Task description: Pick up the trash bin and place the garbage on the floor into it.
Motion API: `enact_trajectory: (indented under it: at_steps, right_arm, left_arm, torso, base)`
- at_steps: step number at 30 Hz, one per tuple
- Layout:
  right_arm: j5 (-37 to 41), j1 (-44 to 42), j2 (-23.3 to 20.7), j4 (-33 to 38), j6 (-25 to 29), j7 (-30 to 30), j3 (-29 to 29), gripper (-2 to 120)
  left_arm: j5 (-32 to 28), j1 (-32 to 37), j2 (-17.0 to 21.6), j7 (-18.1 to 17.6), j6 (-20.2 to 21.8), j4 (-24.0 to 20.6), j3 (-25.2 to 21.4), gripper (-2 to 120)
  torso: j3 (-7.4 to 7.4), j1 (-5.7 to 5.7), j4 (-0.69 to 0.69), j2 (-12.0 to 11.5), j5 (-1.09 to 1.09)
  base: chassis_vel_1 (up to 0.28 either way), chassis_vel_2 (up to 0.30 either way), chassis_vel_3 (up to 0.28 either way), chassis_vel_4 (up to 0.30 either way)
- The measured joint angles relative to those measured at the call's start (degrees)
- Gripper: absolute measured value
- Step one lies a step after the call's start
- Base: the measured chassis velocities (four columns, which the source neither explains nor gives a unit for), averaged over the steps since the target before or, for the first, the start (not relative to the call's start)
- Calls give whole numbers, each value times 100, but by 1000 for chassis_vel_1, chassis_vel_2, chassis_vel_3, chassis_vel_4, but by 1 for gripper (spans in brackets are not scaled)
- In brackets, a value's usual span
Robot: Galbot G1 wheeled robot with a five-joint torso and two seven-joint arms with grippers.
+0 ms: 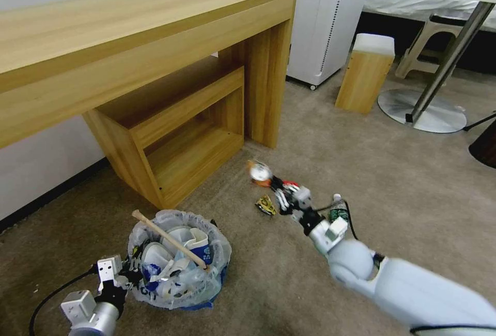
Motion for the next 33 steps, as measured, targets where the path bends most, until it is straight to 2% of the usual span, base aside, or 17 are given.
enact_trajectory:
  at_steps: [1, 2, 3, 6, 7, 10, 14, 24, 33]
  right_arm:
    - [87, 260, 19, 41, 6, -56, -253, 5]
    - [245, 799, 107, 83, 8, -96, -793, 5]
    - [245, 799, 107, 83, 8, -96, -793, 5]
    - [620, 1651, 366, 104, -125, 17, -1844, 5]
    - [620, 1651, 366, 104, -125, 17, -1844, 5]
    - [795, 2021, 665, -54, -303, 172, -2445, 5]
    - [840, 2098, 949, -205, -465, 380, -2778, 5]
    - [804, 2018, 1275, -446, -615, 625, -3231, 5]
    - [798, 1919, 1388, -732, -699, 750, -3275, 5]
  left_arm:
    - [0, -2, -4, -2, 7, -23, 0, 2]
    - [-1, -1, -15, -6, 22, -72, -2, 2]
    - [-1, -1, -15, -6, 22, -72, -2, 2]
    - [-5, 22, -29, -16, 29, -154, -30, 2]
    - [-5, 22, -29, -16, 29, -154, -30, 2]
    - [-6, 50, -63, -18, 31, -223, -39, 2]
    - [-2, 57, -98, -18, 31, -260, -37, 2]
    - [-1, 51, -133, -18, 24, -265, -43, 2]
    - [4, 43, -137, -17, -11, -189, -40, 2]
  torso:
    - [0, 0, -1, 0, 1]
    - [0, 0, -1, 0, 1]
    - [0, 0, -1, 0, 1]
    - [1, 0, 2, 0, 0]
    - [1, 0, 2, 0, 0]
    - [0, 0, 0, 0, 1]
    - [0, 0, 0, 0, 1]
    - [0, 0, 0, 0, 1]
    - [0, 0, 0, 0, 1]
  base:
    - [0, 0, 0, 0]
    - [0, 0, 0, 0]
    - [0, 0, 0, 0]
    - [0, 0, 0, 0]
    - [0, 0, 0, 0]
    - [0, 0, 0, 0]
    - [0, 0, 0, 0]
    - [0, 0, 0, 0]
    - [0, 0, 0, 0]
